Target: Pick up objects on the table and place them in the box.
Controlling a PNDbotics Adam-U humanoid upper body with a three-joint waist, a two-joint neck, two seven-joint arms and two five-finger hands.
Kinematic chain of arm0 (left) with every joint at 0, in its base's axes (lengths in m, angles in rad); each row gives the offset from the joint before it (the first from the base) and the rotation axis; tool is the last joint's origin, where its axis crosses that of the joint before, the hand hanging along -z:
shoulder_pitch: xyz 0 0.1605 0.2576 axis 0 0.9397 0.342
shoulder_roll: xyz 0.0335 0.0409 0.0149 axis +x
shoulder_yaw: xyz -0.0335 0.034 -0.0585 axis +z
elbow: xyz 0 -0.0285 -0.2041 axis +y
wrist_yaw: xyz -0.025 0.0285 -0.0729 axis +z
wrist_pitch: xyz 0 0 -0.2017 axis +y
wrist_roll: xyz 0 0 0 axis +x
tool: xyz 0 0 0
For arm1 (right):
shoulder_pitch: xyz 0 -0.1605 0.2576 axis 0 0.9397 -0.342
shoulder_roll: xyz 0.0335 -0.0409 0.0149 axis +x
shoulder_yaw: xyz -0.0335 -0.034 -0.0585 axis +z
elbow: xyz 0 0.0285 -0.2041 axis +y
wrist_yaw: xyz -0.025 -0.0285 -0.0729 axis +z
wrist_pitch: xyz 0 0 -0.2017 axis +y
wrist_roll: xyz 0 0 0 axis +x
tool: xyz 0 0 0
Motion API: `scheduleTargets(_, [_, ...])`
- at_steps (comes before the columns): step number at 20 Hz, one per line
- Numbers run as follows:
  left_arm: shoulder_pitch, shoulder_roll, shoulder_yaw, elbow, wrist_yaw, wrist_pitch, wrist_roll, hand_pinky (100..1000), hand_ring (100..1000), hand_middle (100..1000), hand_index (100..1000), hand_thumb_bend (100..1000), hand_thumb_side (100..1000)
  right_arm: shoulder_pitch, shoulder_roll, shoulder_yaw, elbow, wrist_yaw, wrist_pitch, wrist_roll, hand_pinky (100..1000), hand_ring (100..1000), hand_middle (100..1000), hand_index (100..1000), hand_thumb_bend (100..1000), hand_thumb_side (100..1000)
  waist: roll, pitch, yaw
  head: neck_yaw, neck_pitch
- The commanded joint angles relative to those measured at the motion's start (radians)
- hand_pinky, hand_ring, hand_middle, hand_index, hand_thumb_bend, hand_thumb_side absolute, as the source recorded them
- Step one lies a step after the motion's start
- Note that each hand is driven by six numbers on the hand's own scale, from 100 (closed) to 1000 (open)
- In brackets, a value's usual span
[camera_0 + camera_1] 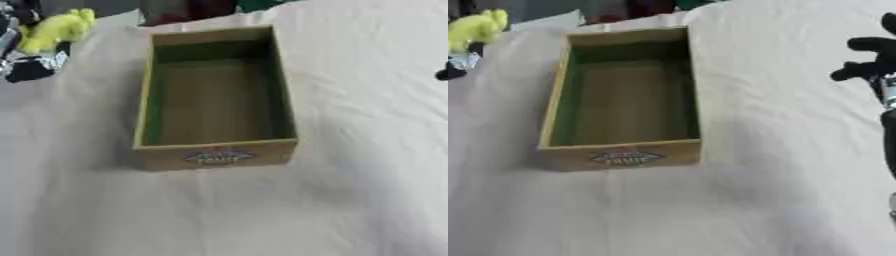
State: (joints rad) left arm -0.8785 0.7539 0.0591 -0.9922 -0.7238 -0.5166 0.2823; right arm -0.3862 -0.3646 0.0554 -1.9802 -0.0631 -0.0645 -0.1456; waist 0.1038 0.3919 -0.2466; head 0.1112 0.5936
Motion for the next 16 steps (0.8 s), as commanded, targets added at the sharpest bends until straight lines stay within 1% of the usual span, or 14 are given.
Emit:
scheduleTargets(1, [-0.010,0.058,0.002,-0.074,0.049,0.013,0.019,235,411,305,392,100,317,-0.006,-0.005,-0.009,-0.020,0.000,0.003,0.000,828,605,735,943,100,733,-0.008,-0.035,0.003,0.000,0.006])
scheduleTargets(4, [-0.016,0.053,-0.013,-0.128,0.058,0.029,0.013,232,411,307,393,100,318,-0.005,0.000,-0.010,-0.020,0.000,0.002,0.001,828,606,734,939,100,737,-0.015,-0.048,0.005,0.004,0.007])
scheduleTargets(6, [-0.027,0.038,-0.027,-0.157,0.055,0.039,0.002,231,410,308,394,100,317,-0.006,0.004,-0.010,-0.020,-0.003,0.001,0.003,828,607,733,938,100,739,-0.020,-0.057,0.006,0.008,0.007])
scheduleTargets(10, [-0.074,-0.017,-0.054,-0.184,0.051,0.058,-0.038,229,409,307,394,100,318,-0.014,0.014,-0.008,-0.020,-0.008,-0.002,0.010,827,608,732,933,100,744,-0.028,-0.072,0.000,0.026,0.007])
scheduleTargets(13, [-0.112,-0.062,-0.072,-0.189,0.026,0.070,-0.064,229,411,312,399,100,316,-0.024,0.023,-0.006,-0.020,-0.012,-0.006,0.015,827,609,732,930,100,748,-0.033,-0.077,-0.013,0.053,-0.001])
scheduleTargets(16, [-0.142,-0.098,-0.085,-0.179,-0.044,0.085,-0.071,232,416,317,404,100,314,-0.038,0.037,-0.002,-0.020,-0.017,-0.009,0.022,827,611,731,927,100,751,-0.038,-0.079,-0.034,0.088,-0.007])
